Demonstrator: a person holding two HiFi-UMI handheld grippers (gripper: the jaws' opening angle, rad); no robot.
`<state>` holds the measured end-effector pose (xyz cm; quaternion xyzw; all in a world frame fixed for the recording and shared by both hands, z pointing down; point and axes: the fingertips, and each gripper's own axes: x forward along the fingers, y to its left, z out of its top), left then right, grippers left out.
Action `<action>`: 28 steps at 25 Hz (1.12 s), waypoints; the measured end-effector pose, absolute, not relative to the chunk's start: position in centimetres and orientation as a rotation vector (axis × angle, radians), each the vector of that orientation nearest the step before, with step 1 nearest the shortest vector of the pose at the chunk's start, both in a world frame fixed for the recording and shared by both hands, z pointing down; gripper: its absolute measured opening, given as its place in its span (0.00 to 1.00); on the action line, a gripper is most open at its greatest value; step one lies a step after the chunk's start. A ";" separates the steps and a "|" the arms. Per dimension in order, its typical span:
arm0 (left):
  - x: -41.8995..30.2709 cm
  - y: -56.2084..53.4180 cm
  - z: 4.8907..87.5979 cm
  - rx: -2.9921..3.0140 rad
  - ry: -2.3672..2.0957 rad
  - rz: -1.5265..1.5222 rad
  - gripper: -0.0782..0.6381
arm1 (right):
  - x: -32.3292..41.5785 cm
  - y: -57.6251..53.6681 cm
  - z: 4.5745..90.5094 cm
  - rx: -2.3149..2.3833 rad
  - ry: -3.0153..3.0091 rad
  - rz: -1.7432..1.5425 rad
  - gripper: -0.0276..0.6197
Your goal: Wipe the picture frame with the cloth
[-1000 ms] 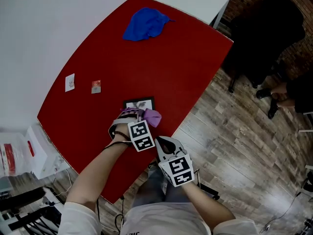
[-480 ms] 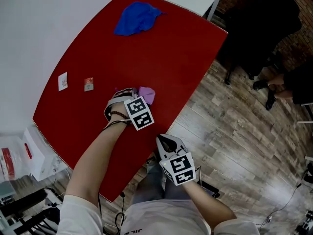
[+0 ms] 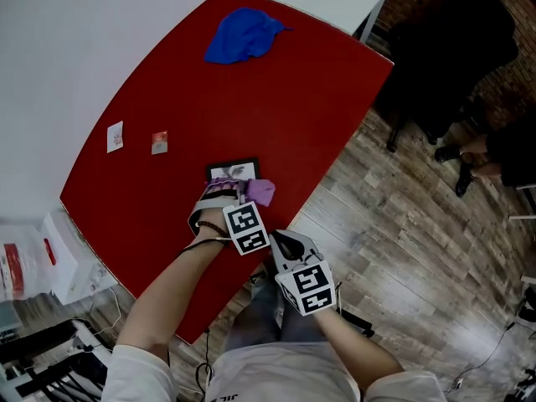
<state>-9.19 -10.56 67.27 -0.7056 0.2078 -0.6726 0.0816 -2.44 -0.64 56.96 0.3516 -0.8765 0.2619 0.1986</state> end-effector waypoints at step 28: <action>-14.8 8.7 43.6 -2.677 2.308 -0.370 0.20 | -2.3 5.4 46.0 0.974 -2.509 0.550 0.05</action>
